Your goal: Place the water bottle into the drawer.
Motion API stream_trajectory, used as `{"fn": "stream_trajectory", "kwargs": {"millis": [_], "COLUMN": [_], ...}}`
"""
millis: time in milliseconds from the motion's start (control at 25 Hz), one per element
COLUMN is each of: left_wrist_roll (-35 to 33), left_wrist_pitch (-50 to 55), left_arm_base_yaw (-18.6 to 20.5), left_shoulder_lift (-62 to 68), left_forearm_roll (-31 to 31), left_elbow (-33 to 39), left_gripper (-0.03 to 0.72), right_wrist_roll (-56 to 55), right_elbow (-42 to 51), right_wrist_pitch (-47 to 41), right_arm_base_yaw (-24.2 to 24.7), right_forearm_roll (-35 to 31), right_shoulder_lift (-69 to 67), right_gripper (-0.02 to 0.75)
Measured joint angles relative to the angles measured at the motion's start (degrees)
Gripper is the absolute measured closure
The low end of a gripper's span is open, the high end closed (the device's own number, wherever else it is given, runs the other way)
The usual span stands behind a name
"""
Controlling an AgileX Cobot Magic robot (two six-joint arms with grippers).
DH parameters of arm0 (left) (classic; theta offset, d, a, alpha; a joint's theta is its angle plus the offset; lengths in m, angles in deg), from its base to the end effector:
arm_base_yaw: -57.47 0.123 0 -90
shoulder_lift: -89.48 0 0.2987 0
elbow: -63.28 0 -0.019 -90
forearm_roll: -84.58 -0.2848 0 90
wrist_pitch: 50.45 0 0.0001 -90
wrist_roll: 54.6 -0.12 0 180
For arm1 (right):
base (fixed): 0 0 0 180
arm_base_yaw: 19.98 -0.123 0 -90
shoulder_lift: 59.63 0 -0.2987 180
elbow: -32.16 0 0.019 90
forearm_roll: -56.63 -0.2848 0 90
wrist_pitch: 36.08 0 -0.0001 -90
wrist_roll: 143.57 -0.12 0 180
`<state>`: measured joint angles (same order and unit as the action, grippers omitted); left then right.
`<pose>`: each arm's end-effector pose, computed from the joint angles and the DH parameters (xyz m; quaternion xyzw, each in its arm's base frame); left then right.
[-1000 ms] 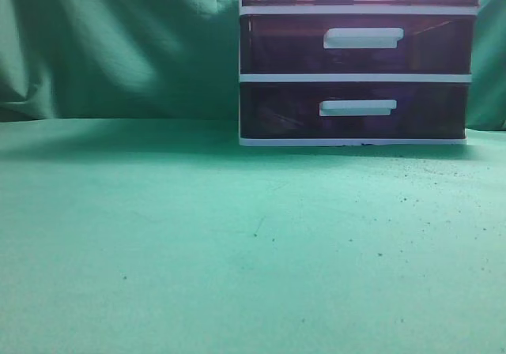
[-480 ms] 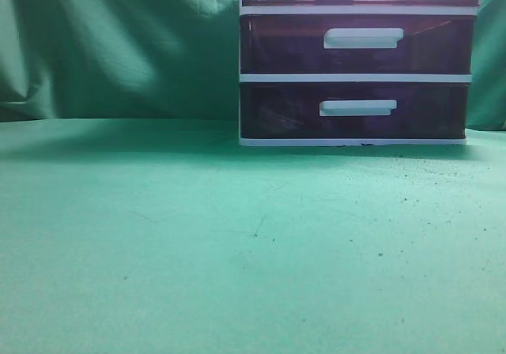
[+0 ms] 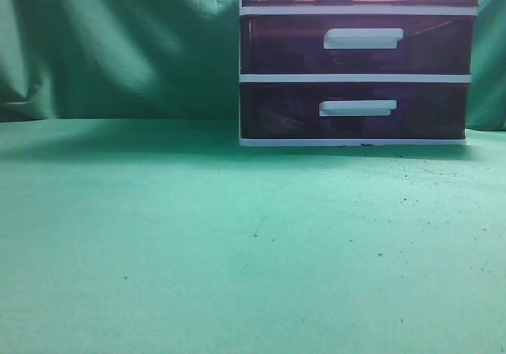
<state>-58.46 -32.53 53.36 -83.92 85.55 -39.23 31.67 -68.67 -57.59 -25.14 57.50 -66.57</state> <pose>0.1017 -0.0079 0.1805 0.0494 0.7756 -0.0085 0.6292 0.1003 0.0084 0.1610 -0.0069 0.8070 0.0447 0.5888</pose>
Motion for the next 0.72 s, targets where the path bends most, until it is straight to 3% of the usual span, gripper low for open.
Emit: {"fn": "stream_trajectory", "kwargs": {"millis": [720], "left_wrist_roll": [-0.3], "left_wrist_pitch": [2.2], "left_arm_base_yaw": [0.4], "left_shoulder_lift": [0.0], "left_forearm_roll": [0.0], "left_elbow": [1.3], "left_gripper": [0.688], "right_wrist_roll": [0.0], "right_elbow": [0.0], "right_wrist_pitch": [0.0], "right_arm_base_yaw": [0.0], "right_forearm_roll": [0.0], "right_shoulder_lift": [0.0], "right_gripper": [0.691]}}
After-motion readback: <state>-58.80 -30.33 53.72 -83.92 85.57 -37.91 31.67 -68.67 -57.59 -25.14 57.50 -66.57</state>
